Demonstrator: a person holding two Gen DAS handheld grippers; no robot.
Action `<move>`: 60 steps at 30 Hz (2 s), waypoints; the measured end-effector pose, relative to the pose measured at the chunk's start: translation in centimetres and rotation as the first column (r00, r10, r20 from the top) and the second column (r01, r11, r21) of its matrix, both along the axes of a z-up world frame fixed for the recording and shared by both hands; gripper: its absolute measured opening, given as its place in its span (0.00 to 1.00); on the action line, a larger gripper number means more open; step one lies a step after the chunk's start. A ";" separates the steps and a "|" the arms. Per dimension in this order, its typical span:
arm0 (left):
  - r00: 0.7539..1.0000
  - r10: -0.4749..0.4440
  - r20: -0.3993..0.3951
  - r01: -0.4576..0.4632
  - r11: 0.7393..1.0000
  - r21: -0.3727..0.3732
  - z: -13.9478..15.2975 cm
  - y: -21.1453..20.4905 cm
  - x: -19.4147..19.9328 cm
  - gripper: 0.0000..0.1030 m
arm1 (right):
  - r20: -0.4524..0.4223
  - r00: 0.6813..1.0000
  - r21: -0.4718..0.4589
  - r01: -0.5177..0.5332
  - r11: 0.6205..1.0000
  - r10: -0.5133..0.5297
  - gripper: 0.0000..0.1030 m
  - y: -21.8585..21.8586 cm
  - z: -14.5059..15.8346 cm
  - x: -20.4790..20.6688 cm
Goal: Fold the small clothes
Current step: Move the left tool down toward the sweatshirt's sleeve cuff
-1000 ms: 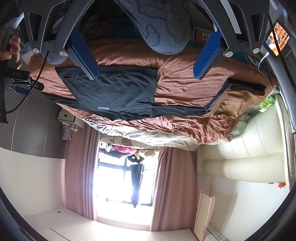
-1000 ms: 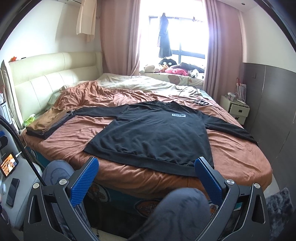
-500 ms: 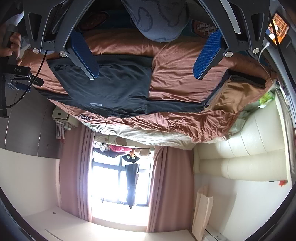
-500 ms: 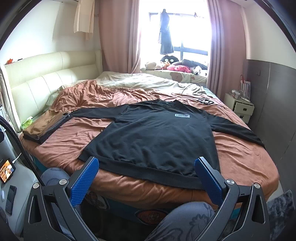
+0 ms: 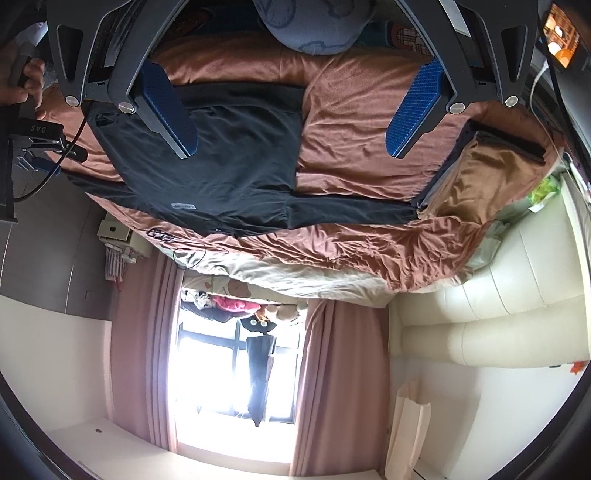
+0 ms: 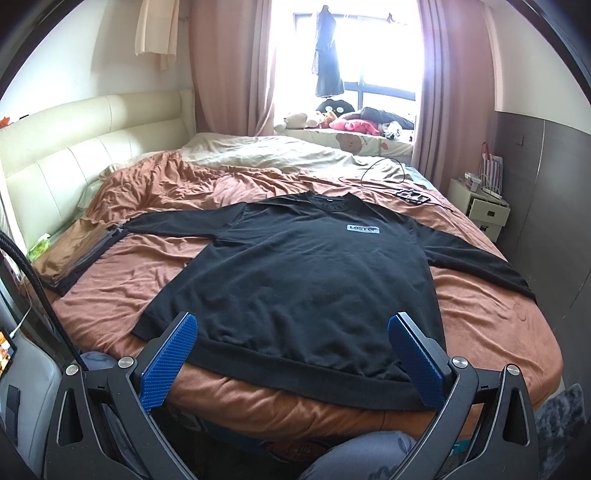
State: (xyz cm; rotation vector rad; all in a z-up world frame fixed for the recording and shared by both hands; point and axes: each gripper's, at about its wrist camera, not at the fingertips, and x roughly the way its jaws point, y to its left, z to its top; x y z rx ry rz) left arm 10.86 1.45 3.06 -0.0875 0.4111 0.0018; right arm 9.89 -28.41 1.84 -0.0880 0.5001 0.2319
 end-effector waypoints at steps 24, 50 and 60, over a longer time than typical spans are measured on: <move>0.990 0.087 -0.115 -0.098 0.991 -0.095 -1.5 9.8 14.3 0.97 | -0.097 0.995 0.007 -0.036 0.999 0.037 1.00 3.3 0.6 13.2; 0.929 0.152 -0.337 -0.225 0.956 -0.190 -5.5 19.5 34.9 0.62 | -0.168 0.978 0.068 -0.113 0.991 0.123 0.78 6.1 -0.7 28.2; 0.869 0.209 -0.448 -0.309 0.937 -0.162 -9.6 21.8 42.1 0.51 | -0.215 0.957 0.095 -0.176 0.980 0.192 0.68 8.0 -2.4 34.2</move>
